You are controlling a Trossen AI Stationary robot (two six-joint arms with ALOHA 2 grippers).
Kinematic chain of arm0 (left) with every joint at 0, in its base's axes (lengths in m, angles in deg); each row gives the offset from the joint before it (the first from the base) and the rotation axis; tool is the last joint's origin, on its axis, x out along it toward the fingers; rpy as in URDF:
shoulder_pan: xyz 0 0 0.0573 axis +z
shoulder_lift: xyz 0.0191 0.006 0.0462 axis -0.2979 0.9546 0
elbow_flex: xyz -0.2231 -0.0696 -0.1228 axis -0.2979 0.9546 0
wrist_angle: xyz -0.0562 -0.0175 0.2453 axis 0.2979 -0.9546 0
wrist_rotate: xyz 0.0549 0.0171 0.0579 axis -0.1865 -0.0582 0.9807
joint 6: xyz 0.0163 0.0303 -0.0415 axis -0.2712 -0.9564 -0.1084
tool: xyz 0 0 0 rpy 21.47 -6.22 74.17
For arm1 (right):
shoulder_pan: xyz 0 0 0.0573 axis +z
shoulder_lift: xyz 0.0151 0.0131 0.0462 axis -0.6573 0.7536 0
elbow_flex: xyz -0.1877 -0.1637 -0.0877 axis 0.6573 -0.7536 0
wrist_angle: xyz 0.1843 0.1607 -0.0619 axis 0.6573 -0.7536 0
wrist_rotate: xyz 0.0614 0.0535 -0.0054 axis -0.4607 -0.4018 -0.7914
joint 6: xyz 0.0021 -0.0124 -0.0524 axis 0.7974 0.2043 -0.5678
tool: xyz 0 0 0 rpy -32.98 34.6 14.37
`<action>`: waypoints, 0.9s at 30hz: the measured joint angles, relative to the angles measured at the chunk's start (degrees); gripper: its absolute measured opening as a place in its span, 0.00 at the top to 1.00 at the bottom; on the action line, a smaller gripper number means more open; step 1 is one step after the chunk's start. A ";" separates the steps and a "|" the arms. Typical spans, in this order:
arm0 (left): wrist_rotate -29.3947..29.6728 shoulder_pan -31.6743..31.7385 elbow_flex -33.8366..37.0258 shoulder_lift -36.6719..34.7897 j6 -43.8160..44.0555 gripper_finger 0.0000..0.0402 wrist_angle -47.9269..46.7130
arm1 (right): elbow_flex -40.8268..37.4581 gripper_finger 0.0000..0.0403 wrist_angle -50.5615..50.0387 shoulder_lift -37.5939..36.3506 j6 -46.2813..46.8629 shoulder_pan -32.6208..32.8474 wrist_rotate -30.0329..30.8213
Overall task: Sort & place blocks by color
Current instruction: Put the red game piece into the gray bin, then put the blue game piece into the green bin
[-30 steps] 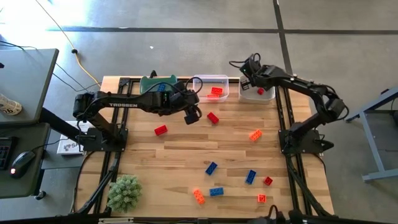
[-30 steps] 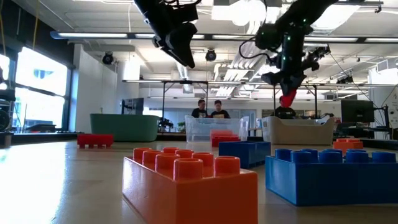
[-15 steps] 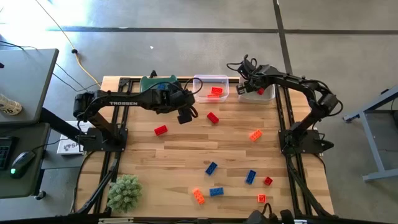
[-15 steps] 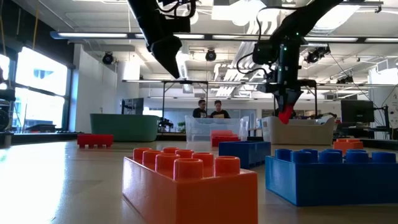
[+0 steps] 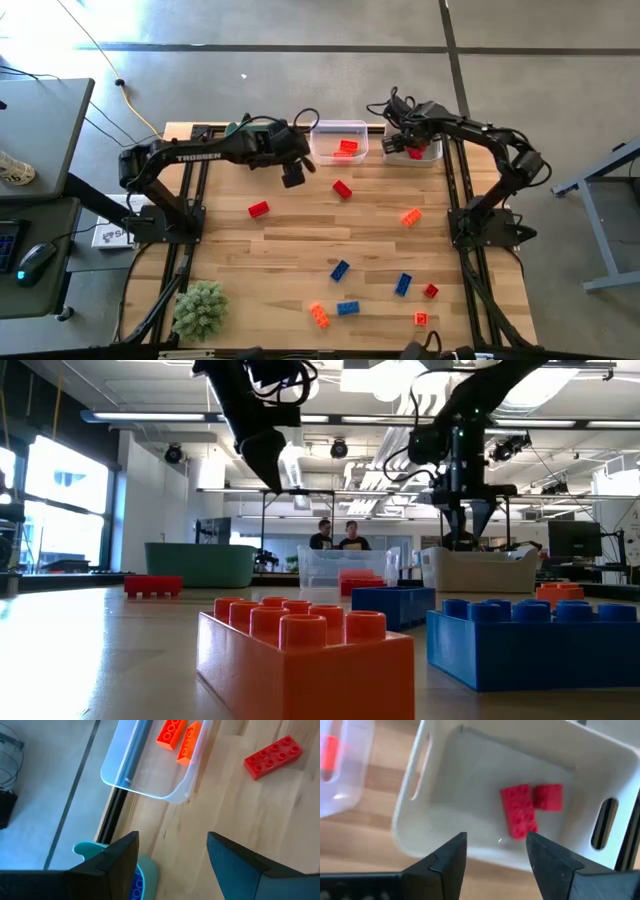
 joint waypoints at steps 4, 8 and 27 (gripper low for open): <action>-0.04 1.39 0.02 0.00 -1.75 0.45 0.76 | 3.38 0.52 -6.73 -0.02 3.72 2.47 -1.79; -0.61 2.77 0.00 0.00 -2.00 0.45 1.58 | 5.90 0.51 -12.30 -0.11 8.99 7.42 -3.40; -6.00 7.67 0.00 0.00 -4.30 0.45 2.27 | 6.81 0.51 -15.00 -0.11 46.41 39.50 -15.36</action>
